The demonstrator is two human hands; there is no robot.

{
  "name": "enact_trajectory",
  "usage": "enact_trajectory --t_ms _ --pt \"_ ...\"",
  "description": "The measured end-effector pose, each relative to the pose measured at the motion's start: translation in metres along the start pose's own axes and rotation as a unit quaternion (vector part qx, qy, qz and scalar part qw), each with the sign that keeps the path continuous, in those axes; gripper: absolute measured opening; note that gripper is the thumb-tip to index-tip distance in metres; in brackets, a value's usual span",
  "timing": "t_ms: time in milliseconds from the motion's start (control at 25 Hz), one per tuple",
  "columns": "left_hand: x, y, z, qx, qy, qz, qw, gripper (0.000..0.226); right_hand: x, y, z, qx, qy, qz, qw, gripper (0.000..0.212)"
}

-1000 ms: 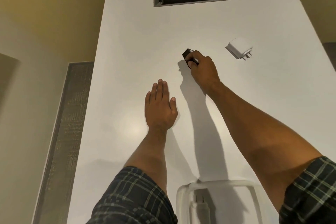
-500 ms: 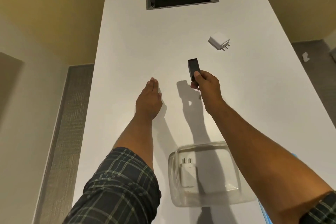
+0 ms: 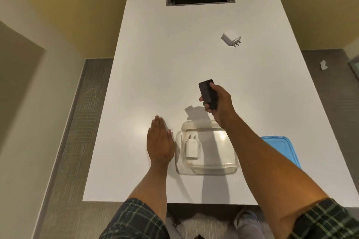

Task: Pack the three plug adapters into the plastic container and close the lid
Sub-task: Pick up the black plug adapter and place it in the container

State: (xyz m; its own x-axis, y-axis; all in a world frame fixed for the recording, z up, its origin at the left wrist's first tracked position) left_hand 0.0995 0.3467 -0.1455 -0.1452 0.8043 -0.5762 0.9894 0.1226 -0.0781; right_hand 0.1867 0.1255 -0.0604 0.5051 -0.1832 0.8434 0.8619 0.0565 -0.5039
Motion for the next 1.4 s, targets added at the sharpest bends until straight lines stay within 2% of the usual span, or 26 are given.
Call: enact_trajectory --t_ms 120,280,360,440,520,600,680,760,960,1040,1160,1240,1320,1360,1400 --pt "0.012 -0.033 0.008 0.052 0.002 -0.016 0.999 0.065 -0.003 -0.025 -0.003 0.026 -0.174 -0.027 0.984 0.044" --pt "0.021 -0.049 0.012 0.126 0.055 0.027 0.990 0.076 -0.003 -0.066 -0.002 0.085 -0.356 -0.094 0.926 0.025" --pt "0.023 -0.049 0.013 0.162 0.081 0.040 0.983 0.085 -0.005 -0.079 -0.001 0.108 -0.430 -0.123 0.888 0.029" --pt "0.024 -0.046 0.014 0.182 0.091 0.029 0.979 0.091 -0.011 -0.083 0.001 0.123 -0.550 -0.154 0.812 0.041" --pt "0.023 -0.042 0.014 0.183 0.094 0.022 0.978 0.093 -0.023 -0.082 0.003 0.149 -0.684 -0.174 0.692 0.049" --pt "0.022 -0.040 0.016 0.212 0.102 0.003 0.972 0.093 -0.038 -0.083 0.003 0.167 -0.780 -0.182 0.575 0.048" --pt "0.021 -0.040 0.017 0.235 0.111 -0.010 0.966 0.082 -0.051 -0.087 0.006 0.174 -0.831 -0.205 0.488 0.043" --pt "0.020 -0.039 0.016 0.244 0.115 -0.010 0.963 0.077 -0.064 -0.090 0.011 0.180 -0.852 -0.232 0.434 0.039" --pt "0.024 -0.040 0.019 0.266 0.122 -0.020 0.956 0.076 -0.084 -0.095 0.024 0.196 -0.866 -0.312 0.338 0.019" --pt "0.023 -0.040 0.020 0.272 0.115 -0.025 0.955 0.076 -0.089 -0.098 0.024 0.203 -0.861 -0.328 0.332 0.017" --pt "0.024 -0.040 0.020 0.277 0.111 -0.027 0.954 0.076 -0.093 -0.100 0.024 0.199 -0.834 -0.352 0.375 0.015" --pt "0.024 -0.040 0.019 0.281 0.111 -0.029 0.953 0.076 -0.096 -0.097 0.021 0.211 -0.831 -0.333 0.392 0.012" --pt "0.023 -0.040 0.018 0.279 0.106 -0.031 0.954 0.076 -0.095 -0.093 0.014 0.206 -0.833 -0.303 0.414 0.030" --pt "0.023 -0.040 0.018 0.279 0.105 -0.032 0.954 0.076 -0.093 -0.091 0.009 0.199 -0.830 -0.277 0.442 0.041" --pt "0.023 -0.040 0.018 0.280 0.105 -0.032 0.954 0.076 -0.089 -0.090 0.004 0.185 -0.815 -0.246 0.490 0.051"
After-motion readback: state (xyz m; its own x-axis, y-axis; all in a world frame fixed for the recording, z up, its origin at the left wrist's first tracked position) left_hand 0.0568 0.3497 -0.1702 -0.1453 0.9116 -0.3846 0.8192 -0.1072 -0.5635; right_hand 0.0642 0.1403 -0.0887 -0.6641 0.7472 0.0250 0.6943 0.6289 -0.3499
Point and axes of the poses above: each hand's wrist, its own y-axis towards the middle knuckle, its own z-axis out of the palm, x = y × z, the point moved 7 cm from there along y, towards the middle knuckle, and after that the axes turned 12 degrees about -y, right-handed, at the moved point
